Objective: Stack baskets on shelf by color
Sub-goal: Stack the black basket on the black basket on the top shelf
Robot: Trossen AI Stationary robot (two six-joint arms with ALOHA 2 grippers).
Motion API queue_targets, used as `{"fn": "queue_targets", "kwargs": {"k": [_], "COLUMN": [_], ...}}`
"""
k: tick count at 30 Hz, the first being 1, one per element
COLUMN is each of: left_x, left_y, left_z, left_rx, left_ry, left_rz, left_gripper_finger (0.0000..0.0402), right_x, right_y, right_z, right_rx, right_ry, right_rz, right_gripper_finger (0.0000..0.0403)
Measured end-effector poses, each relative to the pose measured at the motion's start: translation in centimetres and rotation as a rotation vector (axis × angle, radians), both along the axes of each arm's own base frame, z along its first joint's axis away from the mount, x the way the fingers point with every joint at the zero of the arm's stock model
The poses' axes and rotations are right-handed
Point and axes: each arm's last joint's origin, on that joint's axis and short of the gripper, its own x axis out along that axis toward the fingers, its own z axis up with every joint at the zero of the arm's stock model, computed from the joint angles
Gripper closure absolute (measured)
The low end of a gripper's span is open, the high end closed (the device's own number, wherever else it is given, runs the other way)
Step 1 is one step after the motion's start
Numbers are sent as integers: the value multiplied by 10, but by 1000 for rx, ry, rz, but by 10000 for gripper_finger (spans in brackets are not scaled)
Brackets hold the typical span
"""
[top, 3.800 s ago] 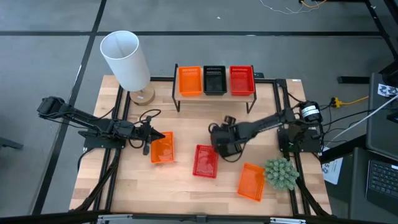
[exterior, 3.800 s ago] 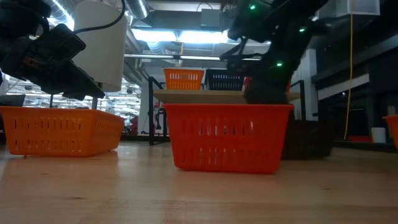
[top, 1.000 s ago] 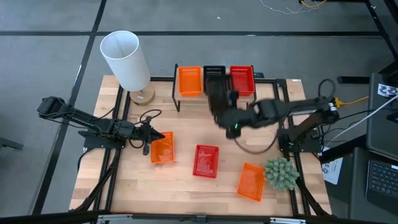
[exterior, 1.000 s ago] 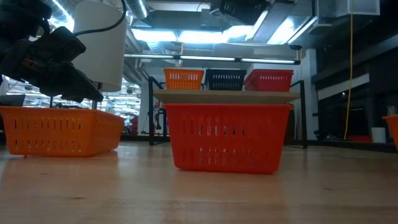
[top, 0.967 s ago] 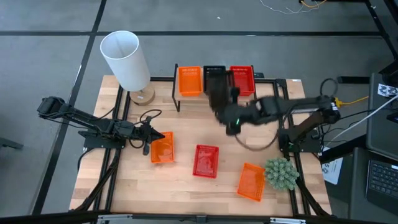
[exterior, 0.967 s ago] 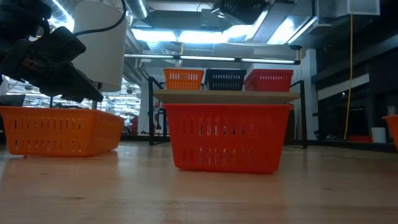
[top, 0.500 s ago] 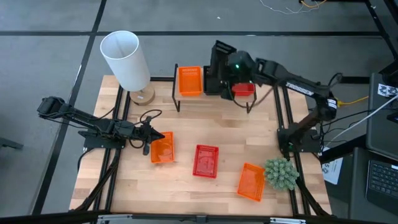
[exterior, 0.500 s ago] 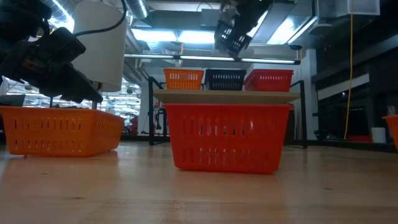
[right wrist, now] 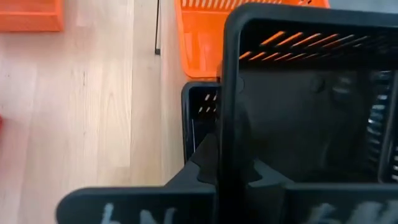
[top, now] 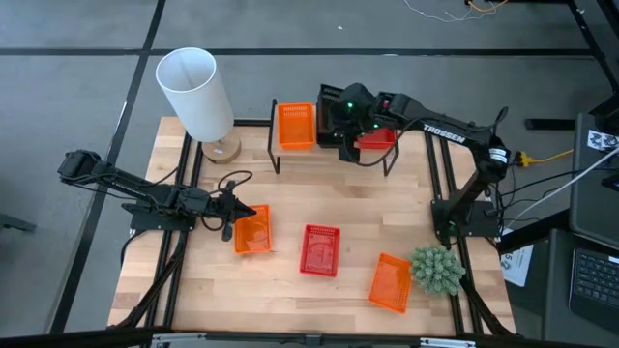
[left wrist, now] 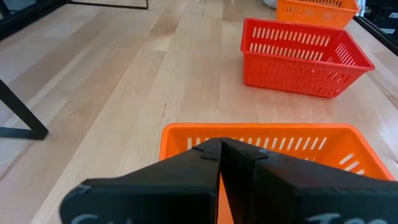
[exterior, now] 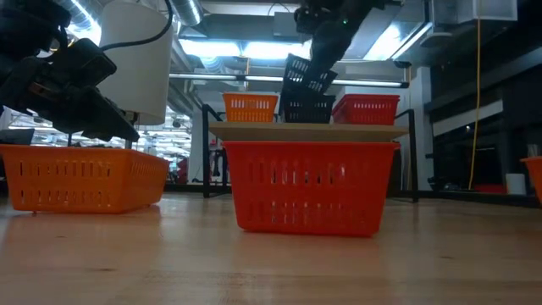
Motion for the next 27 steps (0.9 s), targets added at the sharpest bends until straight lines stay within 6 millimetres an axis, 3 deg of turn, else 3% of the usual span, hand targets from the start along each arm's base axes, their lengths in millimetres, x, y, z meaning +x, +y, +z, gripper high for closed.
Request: {"fn": "queue_targets", "kwargs": {"k": [17,27], "left_x": [0,0], "left_y": [0,0], "left_z": [0,0], "left_rx": [0,-1], "left_ry": [1,2], "left_rz": [0,0], "left_gripper_finger": [401,401], "right_x": [-3,-4], "right_y": [0,-1], "right_z": [-4,-4], "right_rx": [15,8], "right_ry": [48,54], "right_rz": [-37,-48], "right_gripper_finger": [398,325]}}
